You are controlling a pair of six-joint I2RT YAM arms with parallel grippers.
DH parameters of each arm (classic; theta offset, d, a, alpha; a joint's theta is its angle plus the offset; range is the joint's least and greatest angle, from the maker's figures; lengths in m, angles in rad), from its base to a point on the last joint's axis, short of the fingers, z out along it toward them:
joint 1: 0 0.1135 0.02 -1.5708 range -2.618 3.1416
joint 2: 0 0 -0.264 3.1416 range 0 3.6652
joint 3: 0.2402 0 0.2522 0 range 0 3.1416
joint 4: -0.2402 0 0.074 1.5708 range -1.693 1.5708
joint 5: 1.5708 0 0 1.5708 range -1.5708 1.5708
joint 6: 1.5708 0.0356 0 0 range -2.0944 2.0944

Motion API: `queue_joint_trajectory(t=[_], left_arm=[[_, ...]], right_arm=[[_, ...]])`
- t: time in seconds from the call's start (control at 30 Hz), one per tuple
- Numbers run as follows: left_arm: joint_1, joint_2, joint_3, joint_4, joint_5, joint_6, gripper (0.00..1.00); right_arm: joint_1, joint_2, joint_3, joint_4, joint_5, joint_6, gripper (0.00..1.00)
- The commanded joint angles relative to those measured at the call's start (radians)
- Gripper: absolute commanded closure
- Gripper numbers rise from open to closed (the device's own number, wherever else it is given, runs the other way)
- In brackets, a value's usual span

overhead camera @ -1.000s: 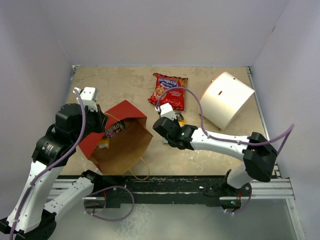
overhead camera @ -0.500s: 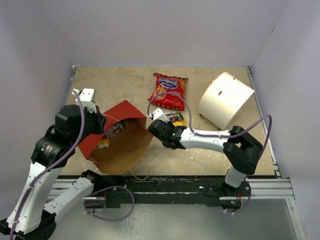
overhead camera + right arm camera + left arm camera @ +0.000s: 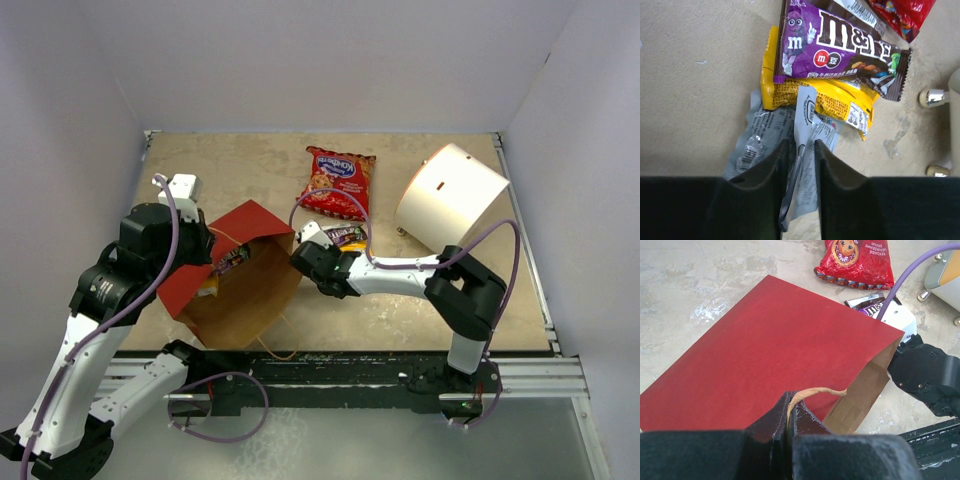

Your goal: Take the snacks out of the paper bag

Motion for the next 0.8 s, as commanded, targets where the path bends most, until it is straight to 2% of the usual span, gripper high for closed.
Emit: queue_joint_trajectory(t=[0.0, 0.1, 0.4, 0.53, 0.7, 0.77], left_arm=[[-0.001, 0.008, 0.045, 0.04, -0.005, 0.022, 1.0], [-0.001, 0.011, 0.046, 0.041, -0.008, 0.025, 1.0], [-0.002, 0.03, 0.034, 0.071, 0.02, 0.032, 1.0], [-0.002, 0.038, 0.031, 0.085, 0.035, 0.035, 1.0], [-0.001, 0.043, 0.036, 0.086, 0.047, 0.035, 1.0], [-0.002, 0.042, 0.036, 0.087, 0.045, 0.03, 1.0]], right_arm=[[-0.002, -0.05, 0.055, -0.056, 0.006, 0.042, 0.62], [-0.002, -0.135, 0.038, -0.1, 0.009, 0.075, 0.45], [-0.001, -0.372, -0.09, -0.085, -0.104, 0.011, 0.21], [-0.001, -0.395, -0.15, -0.012, -0.149, 0.012, 0.2], [-0.001, -0.297, -0.042, -0.081, -0.113, 0.03, 0.2], [-0.002, -0.275, -0.038, -0.078, -0.147, 0.029, 0.2]])
